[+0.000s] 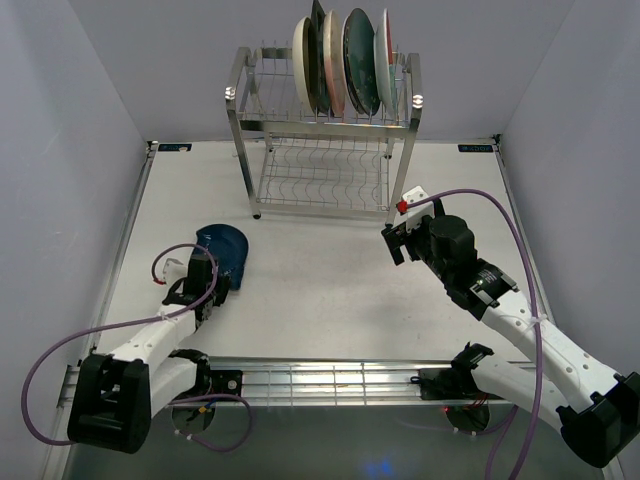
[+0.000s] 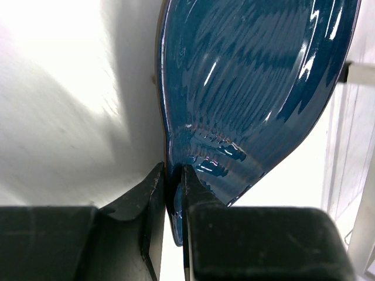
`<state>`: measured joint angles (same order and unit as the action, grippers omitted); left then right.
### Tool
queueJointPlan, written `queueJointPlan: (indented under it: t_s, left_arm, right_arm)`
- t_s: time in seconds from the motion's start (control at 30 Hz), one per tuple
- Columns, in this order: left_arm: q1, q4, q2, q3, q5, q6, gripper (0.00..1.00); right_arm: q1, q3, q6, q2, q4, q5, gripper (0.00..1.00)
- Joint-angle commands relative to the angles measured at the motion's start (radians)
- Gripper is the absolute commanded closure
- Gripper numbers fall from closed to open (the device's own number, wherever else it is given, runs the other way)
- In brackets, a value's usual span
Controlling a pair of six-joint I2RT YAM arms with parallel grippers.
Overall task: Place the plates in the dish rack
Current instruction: Move the plate to the center of the board.
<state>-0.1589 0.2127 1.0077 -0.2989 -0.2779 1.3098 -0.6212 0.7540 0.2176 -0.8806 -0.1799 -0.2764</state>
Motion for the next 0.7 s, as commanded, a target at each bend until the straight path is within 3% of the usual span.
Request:
queueJointPlan:
  t_s: [0.0, 0.23, 0.37, 0.47, 0.5, 0.67]
  left_arm:
    - [-0.071, 0.079, 0.064, -0.005, -0.024, 0.022, 1.0]
    - [-0.119, 0.082, 0.075, -0.016, -0.043, 0.019, 1.0]
    - [-0.119, 0.083, -0.001, 0.003, -0.041, 0.002, 0.86]
    - [-0.119, 0.088, -0.066, 0.026, -0.049, -0.003, 0.68]
    - [-0.119, 0.094, -0.078, 0.033, -0.053, -0.003, 0.58]
    - [-0.119, 0.12, -0.116, 0.032, -0.064, -0.018, 0.37]
  right_arm:
    - [0.002, 0.007, 0.005, 0.006, 0.022, 0.009, 0.1]
    - [0.002, 0.008, 0.005, 0.011, 0.02, 0.011, 0.1]
    - [0.003, 0.008, 0.005, 0.012, 0.022, 0.013, 0.1]
    - [0.003, 0.01, 0.005, 0.014, 0.019, 0.014, 0.1]
    - [0.003, 0.008, 0.005, 0.014, 0.019, 0.014, 0.1]
    - [0.002, 0.01, 0.003, 0.015, 0.019, 0.016, 0.1]
